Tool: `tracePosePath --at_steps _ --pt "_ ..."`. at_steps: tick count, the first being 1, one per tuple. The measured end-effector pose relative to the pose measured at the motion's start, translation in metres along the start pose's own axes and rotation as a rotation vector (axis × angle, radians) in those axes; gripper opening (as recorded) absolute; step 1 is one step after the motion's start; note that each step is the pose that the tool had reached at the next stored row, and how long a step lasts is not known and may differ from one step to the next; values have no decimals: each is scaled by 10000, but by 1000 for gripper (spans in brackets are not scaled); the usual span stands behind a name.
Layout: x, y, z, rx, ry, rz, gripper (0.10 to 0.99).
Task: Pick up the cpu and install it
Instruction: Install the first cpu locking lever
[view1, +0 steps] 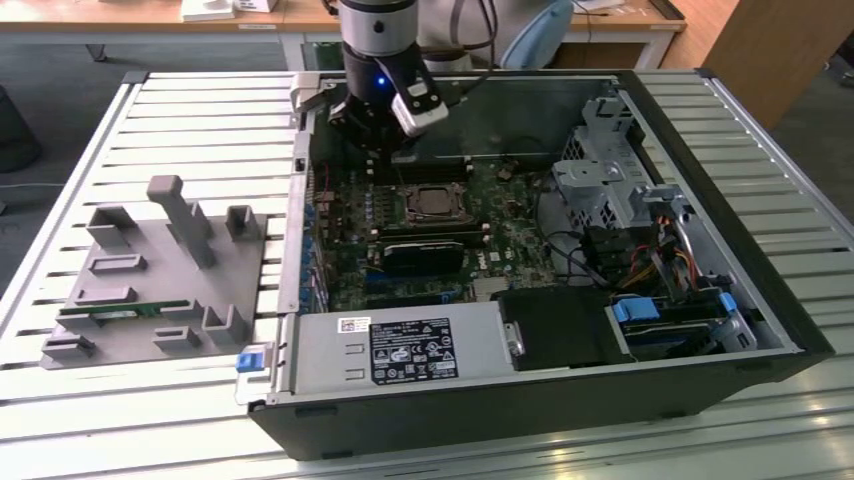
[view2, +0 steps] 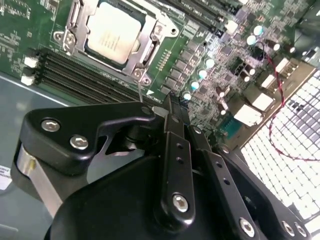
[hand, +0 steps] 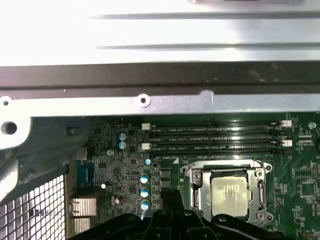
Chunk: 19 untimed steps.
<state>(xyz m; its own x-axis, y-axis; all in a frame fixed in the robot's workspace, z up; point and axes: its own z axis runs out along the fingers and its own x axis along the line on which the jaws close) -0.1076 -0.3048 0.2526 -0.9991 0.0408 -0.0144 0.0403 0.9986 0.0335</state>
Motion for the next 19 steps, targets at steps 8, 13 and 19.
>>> tracePosePath --at_steps 8,13,19 --pt "5 77 3 -2 1 -33 106" --pt "14 117 4 -3 -3 -40 106" --pt "16 147 5 -6 -4 -40 106"
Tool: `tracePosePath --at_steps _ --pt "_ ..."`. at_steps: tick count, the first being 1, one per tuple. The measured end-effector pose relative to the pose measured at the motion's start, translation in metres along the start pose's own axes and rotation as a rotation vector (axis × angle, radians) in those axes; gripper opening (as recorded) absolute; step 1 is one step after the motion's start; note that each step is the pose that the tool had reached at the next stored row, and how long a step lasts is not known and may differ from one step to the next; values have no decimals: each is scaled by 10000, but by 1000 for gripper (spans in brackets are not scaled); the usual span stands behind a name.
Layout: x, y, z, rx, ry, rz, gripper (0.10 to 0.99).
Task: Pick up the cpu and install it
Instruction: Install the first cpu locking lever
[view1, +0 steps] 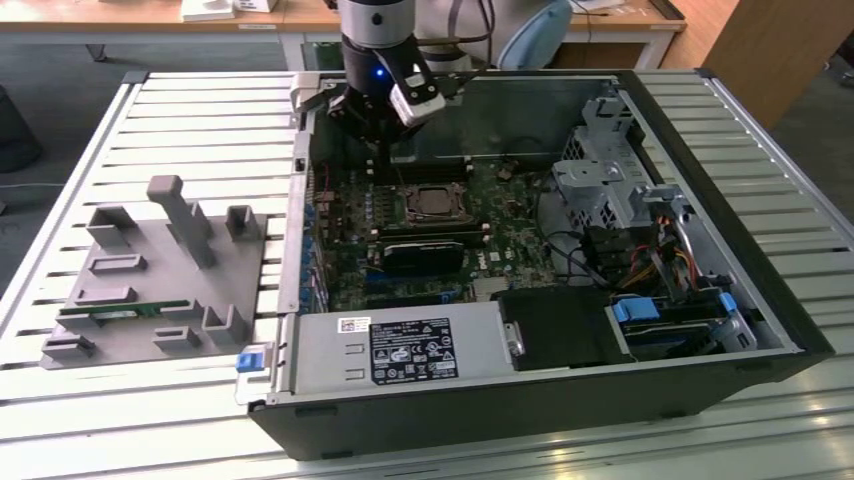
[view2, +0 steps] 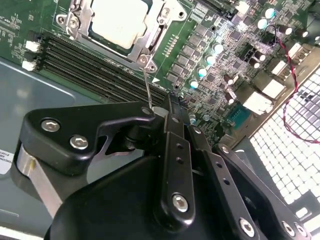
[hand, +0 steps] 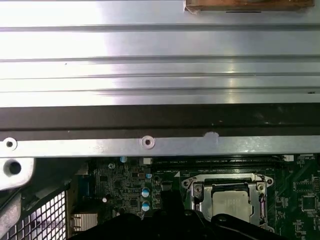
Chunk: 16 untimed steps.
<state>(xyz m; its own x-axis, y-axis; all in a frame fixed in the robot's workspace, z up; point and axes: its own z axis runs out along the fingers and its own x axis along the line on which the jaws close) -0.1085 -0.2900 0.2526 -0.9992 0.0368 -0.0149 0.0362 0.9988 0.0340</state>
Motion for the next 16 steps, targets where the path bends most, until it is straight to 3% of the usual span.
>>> tracePosePath --at_steps 6,14,16 --pt "-85 4 4 -36 2 1 106" --pt "-400 15 23 -34 22 3 106" --pt "-409 14 26 -42 25 2 106"
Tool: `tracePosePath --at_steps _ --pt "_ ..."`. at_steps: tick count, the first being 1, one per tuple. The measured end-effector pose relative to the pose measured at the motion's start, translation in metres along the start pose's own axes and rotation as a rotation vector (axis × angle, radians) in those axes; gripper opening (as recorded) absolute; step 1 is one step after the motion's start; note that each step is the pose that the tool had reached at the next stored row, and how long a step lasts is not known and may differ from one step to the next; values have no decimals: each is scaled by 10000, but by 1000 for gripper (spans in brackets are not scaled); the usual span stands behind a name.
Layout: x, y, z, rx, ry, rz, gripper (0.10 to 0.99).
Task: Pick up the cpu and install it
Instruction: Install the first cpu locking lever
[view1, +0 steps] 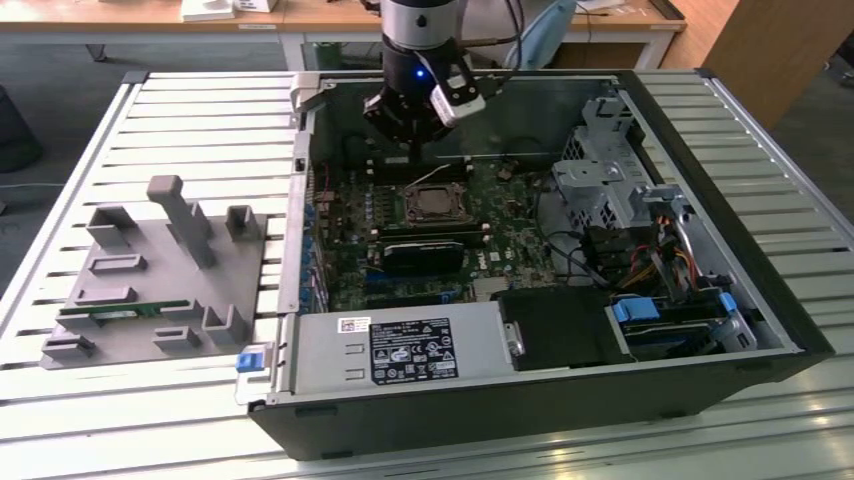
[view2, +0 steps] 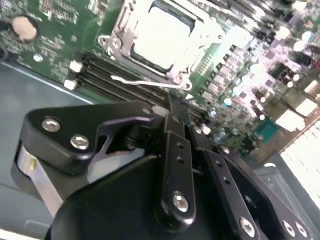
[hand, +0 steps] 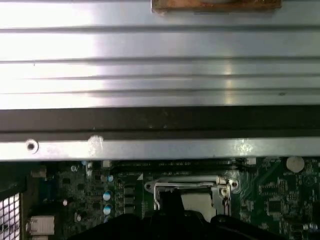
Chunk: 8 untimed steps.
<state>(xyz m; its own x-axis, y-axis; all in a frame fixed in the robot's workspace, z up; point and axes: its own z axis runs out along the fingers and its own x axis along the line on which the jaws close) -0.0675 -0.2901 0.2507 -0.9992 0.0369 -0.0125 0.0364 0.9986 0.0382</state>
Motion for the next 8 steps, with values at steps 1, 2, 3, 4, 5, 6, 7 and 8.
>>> tracePosePath --at_steps 1,2,3,4,5,6,7,8 --pt "0 -1 1 -35 0 1 106" --pt "-1 -2 4 -131 4 2 106" --pt "-1 -2 8 -271 11 3 106" --pt "-2 -3 12 -397 14 6 106" --pt "-4 -4 19 -484 17 7 106" --pt "-7 -3 29 -506 15 7 106" --pt "-8 -4 35 -504 16 7 106" --pt "-8 -4 39 -501 18 8 106"
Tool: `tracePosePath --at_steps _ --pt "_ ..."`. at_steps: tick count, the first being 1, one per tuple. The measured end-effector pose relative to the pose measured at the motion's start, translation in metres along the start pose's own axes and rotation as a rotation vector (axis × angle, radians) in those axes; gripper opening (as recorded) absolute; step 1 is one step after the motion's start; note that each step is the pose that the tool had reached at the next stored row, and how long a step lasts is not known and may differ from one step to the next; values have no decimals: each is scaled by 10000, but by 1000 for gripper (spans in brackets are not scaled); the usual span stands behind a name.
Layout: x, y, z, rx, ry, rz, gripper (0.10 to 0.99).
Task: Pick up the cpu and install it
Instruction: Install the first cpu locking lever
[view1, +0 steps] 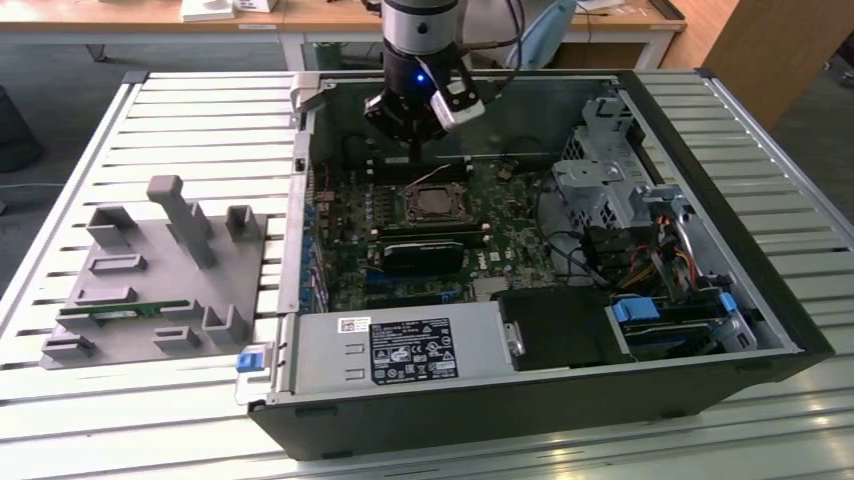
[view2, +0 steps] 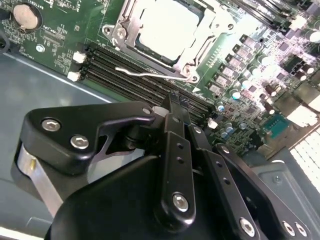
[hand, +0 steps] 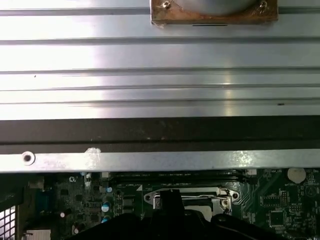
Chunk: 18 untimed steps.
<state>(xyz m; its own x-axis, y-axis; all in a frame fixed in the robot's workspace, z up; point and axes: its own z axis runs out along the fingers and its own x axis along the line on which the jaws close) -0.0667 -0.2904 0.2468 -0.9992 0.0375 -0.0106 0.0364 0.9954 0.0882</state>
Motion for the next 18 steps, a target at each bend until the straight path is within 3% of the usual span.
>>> tracePosePath --at_steps 3,9,18 --pt "-19 -1 22 6 0 -1 106" --pt "-134 5 69 4 -1 -1 106" --pt "-189 5 148 13 0 -1 106"
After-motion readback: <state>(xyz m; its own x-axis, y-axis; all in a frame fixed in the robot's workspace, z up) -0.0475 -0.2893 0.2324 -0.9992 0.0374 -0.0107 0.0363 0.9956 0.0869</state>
